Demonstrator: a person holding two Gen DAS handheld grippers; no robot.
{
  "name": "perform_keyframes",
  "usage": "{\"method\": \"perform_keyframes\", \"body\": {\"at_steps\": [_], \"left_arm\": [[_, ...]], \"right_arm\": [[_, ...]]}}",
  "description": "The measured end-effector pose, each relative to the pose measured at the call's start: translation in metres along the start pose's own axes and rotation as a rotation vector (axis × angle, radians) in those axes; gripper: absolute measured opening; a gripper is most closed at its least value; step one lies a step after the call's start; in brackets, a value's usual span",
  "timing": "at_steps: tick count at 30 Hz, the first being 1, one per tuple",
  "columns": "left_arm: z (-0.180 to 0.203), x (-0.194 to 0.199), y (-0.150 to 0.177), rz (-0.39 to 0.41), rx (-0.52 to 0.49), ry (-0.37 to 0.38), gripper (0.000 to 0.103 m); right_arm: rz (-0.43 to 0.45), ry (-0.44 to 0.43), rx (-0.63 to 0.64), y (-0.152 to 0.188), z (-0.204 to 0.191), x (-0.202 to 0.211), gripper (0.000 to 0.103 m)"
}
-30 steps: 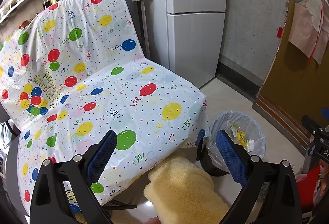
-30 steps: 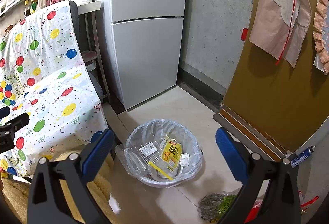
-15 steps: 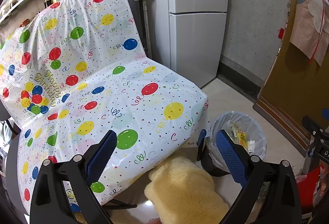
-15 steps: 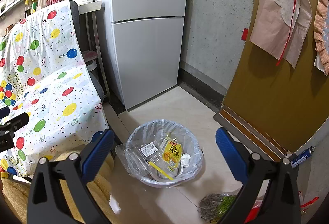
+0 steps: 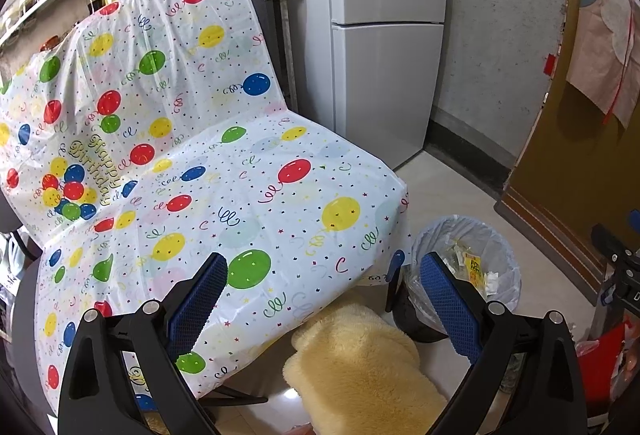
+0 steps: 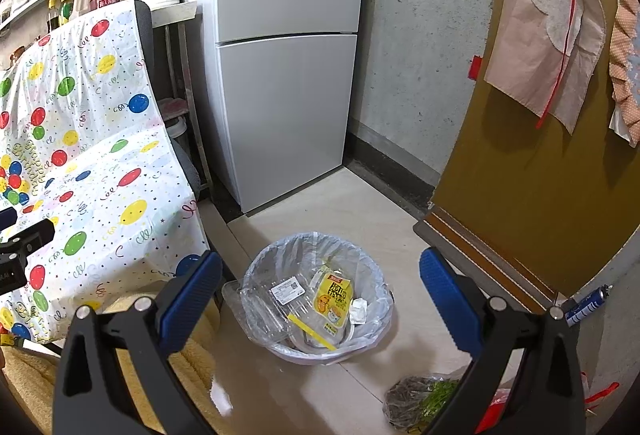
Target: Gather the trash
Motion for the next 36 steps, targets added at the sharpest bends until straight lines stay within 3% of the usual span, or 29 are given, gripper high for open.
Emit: {"method": "perform_keyframes", "body": {"at_steps": [28, 32, 36], "left_arm": [[0.006, 0.002, 0.004, 0.020, -0.030, 0.012, 0.096], [0.002, 0.000, 0.005, 0.003, -0.026, 0.031, 0.096], [-0.032, -0.006, 0.015, -0.031, 0.026, 0.014, 0.096]], "right_arm": [[0.001, -0.001, -0.001, 0.003, -0.001, -0.001, 0.097], [0.000, -0.064, 0.002, 0.001, -0.010, -0.006, 0.097], [-0.031, -0.163, 0.099, -0.007, -0.055, -0.026, 0.097]]}}
Point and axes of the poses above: each gripper's, at about its wrist camera, not at the fingertips, and x roughly against the way its jaws point, z to its right, y to its underside, the point moved 2 cm from there along -x, roughly the way its jaws point, and after that the axes turned 4 degrees about -z, right-handed, at the moved point
